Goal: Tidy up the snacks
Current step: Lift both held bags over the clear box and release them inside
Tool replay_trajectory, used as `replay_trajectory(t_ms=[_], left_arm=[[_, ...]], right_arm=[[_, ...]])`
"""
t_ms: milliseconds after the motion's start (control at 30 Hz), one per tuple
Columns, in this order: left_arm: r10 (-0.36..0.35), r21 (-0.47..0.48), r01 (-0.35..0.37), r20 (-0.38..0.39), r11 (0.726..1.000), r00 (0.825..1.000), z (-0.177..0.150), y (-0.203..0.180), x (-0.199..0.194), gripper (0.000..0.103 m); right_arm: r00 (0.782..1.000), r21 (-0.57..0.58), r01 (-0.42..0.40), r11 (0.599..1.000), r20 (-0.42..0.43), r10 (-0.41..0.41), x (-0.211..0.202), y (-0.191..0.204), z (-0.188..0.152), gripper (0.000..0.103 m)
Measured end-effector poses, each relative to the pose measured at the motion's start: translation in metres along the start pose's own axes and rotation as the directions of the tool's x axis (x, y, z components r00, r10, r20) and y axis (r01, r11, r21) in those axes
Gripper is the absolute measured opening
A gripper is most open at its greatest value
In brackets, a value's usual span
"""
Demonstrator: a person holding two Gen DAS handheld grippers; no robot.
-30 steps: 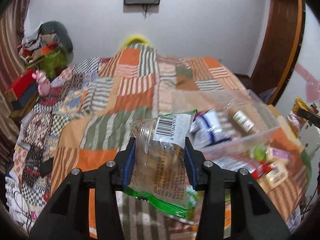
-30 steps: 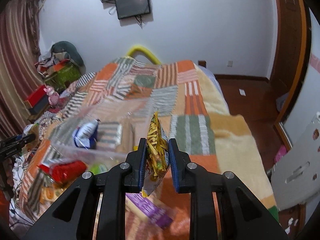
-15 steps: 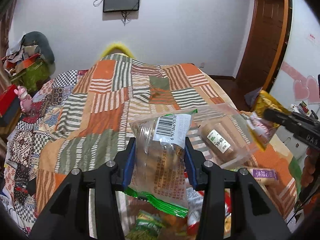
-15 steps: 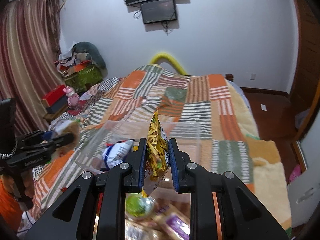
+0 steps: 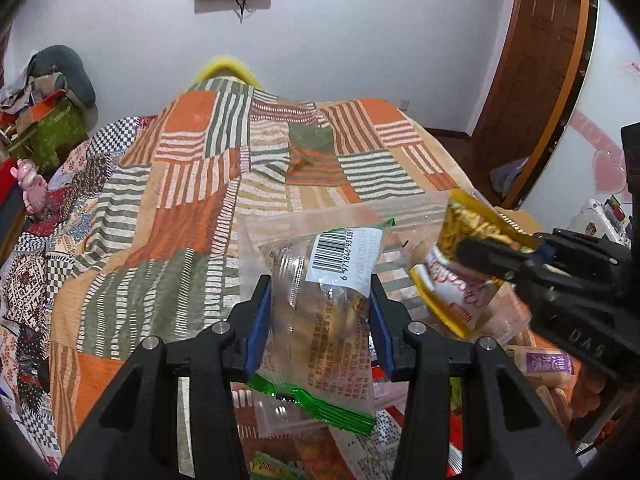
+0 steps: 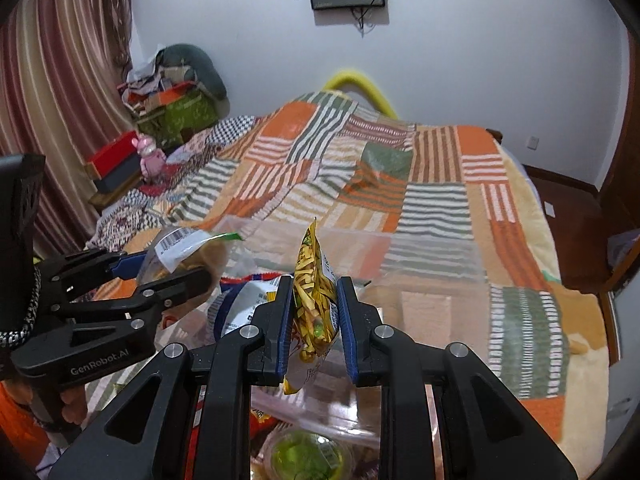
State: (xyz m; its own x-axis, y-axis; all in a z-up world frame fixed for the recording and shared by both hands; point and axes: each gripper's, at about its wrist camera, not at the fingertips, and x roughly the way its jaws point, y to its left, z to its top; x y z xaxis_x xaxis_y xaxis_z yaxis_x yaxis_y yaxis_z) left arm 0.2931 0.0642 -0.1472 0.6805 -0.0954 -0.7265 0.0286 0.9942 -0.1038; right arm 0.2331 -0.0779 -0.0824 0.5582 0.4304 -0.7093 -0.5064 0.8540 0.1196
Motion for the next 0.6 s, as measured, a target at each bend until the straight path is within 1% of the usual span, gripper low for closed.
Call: replay_trajectory(t_ms=[100,167,233,300,367,400,433,533,600], left_arm=[[-0.01,0.012,0.01,0.0,1.0,1.0,0.001,-0.002,0.004,0.045],[-0.001,0.017,0.001,0.013,1.0,1.0,0.001,-0.003,0.003,0.045],[-0.01,0.018,0.01,0.011,1.0,1.0,0.002,-0.004,0.002,0.045],[-0.016,0.01,0.016,0.007,1.0,1.0,0.003,-0.003,0.001,0.046],[-0.019,0.004,0.019,0.005,1.0,1.0,0.003,-0.003,-0.002,0.048],[-0.019,0.001,0.019,0.008,1.0,1.0,0.002,-0.002,-0.005,0.052],[-0.018,-0.003,0.018,0.015,1.0,1.0,0.002,-0.002,-0.008,0.055],[-0.021,-0.007,0.021,0.033,1.0,0.999,0.002,-0.002,-0.02,0.058],[-0.025,-0.006,0.025,0.046,1.0,0.999,0.002,-0.002,-0.029,0.06]], right_arm=[[1.0,-0.01,0.008,1.0,-0.028,-0.008,0.009,0.001,-0.002,0.02],[0.999,-0.004,-0.002,1.0,-0.045,0.002,0.012,0.0,-0.003,0.02],[0.998,-0.002,-0.007,1.0,-0.054,0.007,0.014,0.0,-0.004,0.02],[0.998,-0.01,-0.006,1.0,-0.065,0.005,0.014,0.001,-0.006,0.022],[0.998,-0.015,0.0,1.0,-0.064,-0.001,0.014,0.001,-0.007,0.022],[0.998,-0.02,0.004,1.0,-0.06,-0.005,0.012,0.002,-0.007,0.023],[0.998,-0.024,0.008,1.0,-0.056,-0.01,0.011,0.002,-0.006,0.025],[0.999,-0.023,0.016,1.0,-0.046,-0.017,0.005,0.001,-0.005,0.035],[0.999,-0.022,0.017,1.0,-0.038,-0.018,0.001,0.001,-0.005,0.036]])
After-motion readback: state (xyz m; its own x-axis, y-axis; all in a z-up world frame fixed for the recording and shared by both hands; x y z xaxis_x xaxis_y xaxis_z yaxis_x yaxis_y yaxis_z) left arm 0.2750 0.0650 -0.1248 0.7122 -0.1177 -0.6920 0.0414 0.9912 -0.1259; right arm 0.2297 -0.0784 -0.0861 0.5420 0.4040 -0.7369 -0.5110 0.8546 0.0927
